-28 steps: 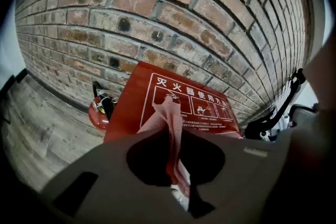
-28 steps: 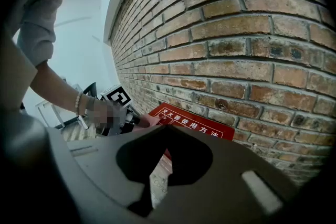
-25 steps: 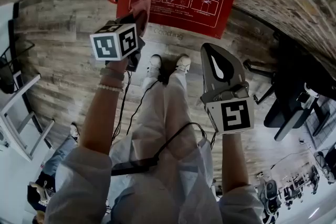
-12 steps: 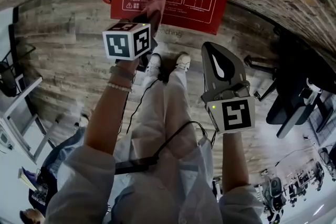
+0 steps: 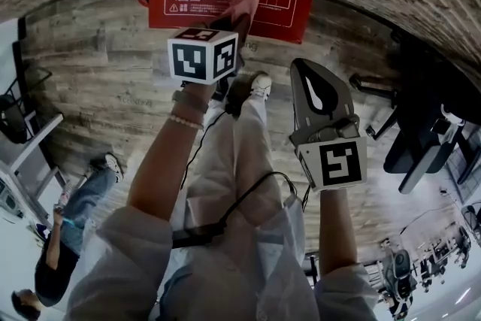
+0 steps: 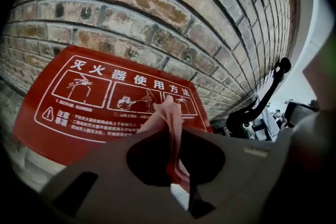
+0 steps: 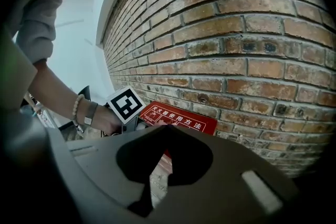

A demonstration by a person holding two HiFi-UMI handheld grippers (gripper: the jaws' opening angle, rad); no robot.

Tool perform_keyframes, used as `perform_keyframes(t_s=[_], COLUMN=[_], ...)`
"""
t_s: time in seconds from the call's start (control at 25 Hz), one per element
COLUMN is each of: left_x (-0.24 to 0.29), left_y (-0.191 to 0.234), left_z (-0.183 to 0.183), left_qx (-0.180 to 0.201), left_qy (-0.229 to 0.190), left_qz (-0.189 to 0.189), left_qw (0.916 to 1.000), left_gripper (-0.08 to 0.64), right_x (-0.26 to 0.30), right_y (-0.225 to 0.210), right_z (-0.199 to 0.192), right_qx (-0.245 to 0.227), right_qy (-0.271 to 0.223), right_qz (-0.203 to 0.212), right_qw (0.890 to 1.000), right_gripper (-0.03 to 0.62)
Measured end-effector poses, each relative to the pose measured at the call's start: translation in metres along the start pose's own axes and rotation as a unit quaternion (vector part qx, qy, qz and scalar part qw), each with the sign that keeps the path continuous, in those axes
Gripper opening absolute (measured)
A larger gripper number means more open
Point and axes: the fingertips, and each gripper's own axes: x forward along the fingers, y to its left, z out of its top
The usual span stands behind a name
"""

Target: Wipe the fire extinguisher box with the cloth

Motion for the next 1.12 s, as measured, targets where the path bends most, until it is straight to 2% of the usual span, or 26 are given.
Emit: perform_keyframes(t_s=[0.28, 0.48, 0.68, 1.12], left_x=[0.02, 0.034, 0.048, 0.065], left_y=[-0.034, -0.056, -0.082, -0.103], left_z=[-0.003, -0.009, -0.015, -0.019], left_qx=[0.015, 0.029, 0.045, 0.039], left_qy=[0.008, 0.022, 0.033, 0.033], left_qz=[-0.023, -0.037, -0.06, -0.085], left_qw=[0.9996, 0.9986, 0.9967, 0.995], left_gripper=[0.011, 0.011, 0.011, 0.011], right_x=[-0.013, -0.023, -0.031, -0.04], right_y=[-0.009, -0.015, -0.021, -0.028], right_z=[-0.008, -0.023, -0.024, -0.034], right_qx=[0.01, 0.023, 0.028, 0.036], right_qy=[-0.003, 0.02, 0.004, 0.001], right_qz=[-0.01, -0.019, -0.028, -0.038], right_qw=[1.0, 0.999, 0.999, 0.999], right_gripper=[0.008, 0.008, 0.008, 0.008])
